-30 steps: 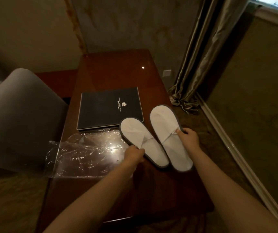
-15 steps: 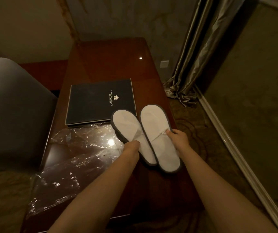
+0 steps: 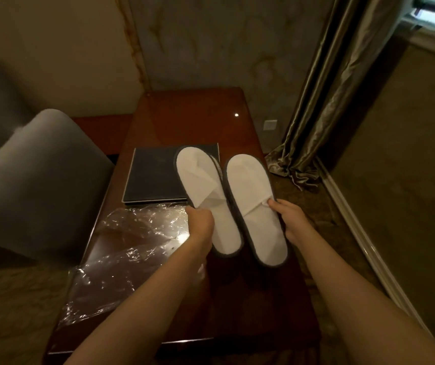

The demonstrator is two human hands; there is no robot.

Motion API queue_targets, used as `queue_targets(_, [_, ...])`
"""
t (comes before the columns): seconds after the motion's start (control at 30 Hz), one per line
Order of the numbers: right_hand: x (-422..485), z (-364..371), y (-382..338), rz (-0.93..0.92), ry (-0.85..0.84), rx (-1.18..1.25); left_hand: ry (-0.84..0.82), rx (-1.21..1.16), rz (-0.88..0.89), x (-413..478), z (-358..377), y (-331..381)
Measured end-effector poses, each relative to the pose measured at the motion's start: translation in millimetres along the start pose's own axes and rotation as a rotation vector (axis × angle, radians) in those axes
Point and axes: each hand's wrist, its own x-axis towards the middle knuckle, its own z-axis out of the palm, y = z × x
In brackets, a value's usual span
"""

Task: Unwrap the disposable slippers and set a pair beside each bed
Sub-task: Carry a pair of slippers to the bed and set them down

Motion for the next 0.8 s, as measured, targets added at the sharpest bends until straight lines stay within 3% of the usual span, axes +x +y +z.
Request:
queue_targets(0.17, [-12, 45, -17, -0.056, -0.066, 0.036, 0.055, -0.028, 0.047, -4, -45, 19])
queue_targets(0.37, [-34, 125, -25, -0.079, -0.285, 0.016, 0.192, -0.127, 0.139, -8, -130, 31])
queue_targets(0.8, [-127, 356, 13, -0.051, -0.672, -0.164, 0.525, -0.296, 0.182, -15, -362, 23])
